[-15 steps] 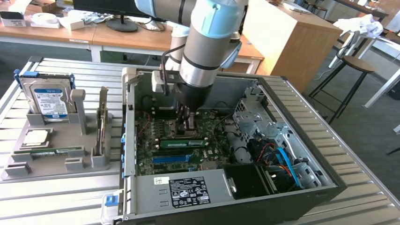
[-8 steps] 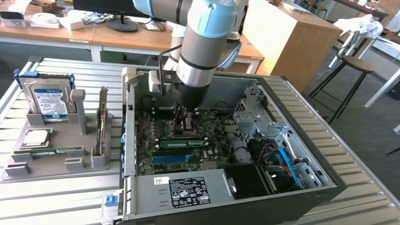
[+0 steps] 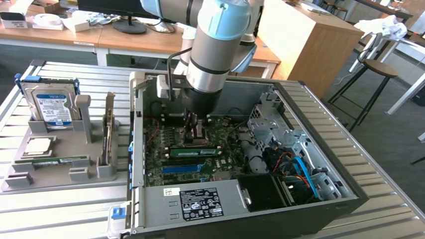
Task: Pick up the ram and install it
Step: 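Insert the ram into the slot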
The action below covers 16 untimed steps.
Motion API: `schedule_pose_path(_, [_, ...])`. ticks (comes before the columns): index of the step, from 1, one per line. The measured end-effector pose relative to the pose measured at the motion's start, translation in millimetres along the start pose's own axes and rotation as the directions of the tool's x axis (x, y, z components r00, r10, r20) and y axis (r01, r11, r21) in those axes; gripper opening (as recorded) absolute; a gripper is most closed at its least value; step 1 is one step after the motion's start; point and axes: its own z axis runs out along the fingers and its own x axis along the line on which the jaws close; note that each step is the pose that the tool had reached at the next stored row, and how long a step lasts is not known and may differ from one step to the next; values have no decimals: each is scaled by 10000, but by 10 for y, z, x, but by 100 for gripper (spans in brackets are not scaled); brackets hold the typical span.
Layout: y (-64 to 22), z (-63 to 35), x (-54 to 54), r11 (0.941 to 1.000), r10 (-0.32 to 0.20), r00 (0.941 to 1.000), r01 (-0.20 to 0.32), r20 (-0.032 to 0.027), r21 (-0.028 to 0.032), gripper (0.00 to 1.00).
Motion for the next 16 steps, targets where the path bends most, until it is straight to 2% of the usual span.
schedule_pose_path(16, [-4,107,5,10000,1,10000,-1,0,0,10])
